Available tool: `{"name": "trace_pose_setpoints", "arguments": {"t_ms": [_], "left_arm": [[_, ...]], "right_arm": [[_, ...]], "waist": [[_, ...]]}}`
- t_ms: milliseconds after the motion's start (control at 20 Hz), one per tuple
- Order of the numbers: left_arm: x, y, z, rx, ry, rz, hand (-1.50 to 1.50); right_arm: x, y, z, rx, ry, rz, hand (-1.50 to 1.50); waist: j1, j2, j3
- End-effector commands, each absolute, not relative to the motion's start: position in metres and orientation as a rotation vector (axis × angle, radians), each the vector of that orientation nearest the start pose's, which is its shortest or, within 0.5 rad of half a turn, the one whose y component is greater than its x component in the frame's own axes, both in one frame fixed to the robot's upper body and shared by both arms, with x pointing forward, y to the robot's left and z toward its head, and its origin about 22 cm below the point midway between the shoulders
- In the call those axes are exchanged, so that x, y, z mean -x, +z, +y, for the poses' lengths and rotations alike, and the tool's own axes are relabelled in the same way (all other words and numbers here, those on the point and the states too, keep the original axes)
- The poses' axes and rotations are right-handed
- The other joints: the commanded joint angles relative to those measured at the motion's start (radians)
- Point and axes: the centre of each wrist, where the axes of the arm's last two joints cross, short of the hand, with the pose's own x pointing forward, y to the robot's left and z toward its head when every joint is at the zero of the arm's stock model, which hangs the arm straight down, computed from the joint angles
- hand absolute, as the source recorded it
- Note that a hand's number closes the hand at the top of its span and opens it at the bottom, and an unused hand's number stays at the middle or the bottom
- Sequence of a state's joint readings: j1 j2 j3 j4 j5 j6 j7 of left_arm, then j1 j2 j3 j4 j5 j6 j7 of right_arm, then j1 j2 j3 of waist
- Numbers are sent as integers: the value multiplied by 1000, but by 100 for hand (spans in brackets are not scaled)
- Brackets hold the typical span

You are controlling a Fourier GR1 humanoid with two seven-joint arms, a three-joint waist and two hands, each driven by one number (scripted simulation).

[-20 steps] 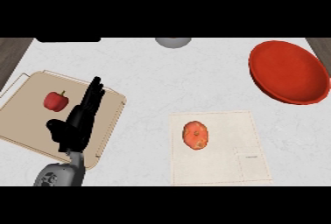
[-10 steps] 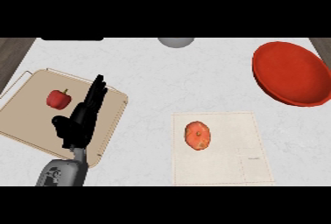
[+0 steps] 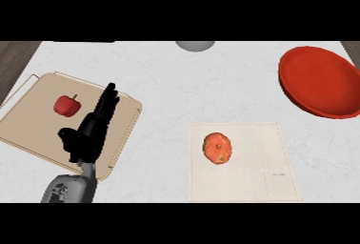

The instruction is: Pick the cupcake from the placemat and place it in the bowl

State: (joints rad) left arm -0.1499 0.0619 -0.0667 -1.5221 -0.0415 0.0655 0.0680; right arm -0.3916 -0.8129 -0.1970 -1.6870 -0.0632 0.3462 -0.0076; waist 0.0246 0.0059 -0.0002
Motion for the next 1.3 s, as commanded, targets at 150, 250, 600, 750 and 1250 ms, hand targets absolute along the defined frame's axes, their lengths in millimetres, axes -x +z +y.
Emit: {"name": "trace_pose_setpoints", "arguments": {"t_ms": [150, 250, 600, 750, 1250], "left_arm": [[-280, 42, 191, -46, -132, -1613, 0], [-278, 32, 192, -40, -133, -1617, 0], [-278, 31, 209, -24, -125, -1609, 0], [-276, 42, 206, -40, -156, -1612, 0], [-282, 36, 182, 4, -151, -1610, 0]], "right_arm": [[-332, 219, -382, 736, 951, -1857, 150], [-345, 213, -407, 733, 921, -1834, 150], [-391, 178, -407, 808, 912, -1808, 150], [-393, 147, -419, 795, 927, -1746, 150], [-393, 117, -440, 492, 910, -1588, -150]], "waist": [[12, 4, 1], [13, 5, 1], [16, 5, 1], [17, 6, 2], [49, 23, 5]]}}
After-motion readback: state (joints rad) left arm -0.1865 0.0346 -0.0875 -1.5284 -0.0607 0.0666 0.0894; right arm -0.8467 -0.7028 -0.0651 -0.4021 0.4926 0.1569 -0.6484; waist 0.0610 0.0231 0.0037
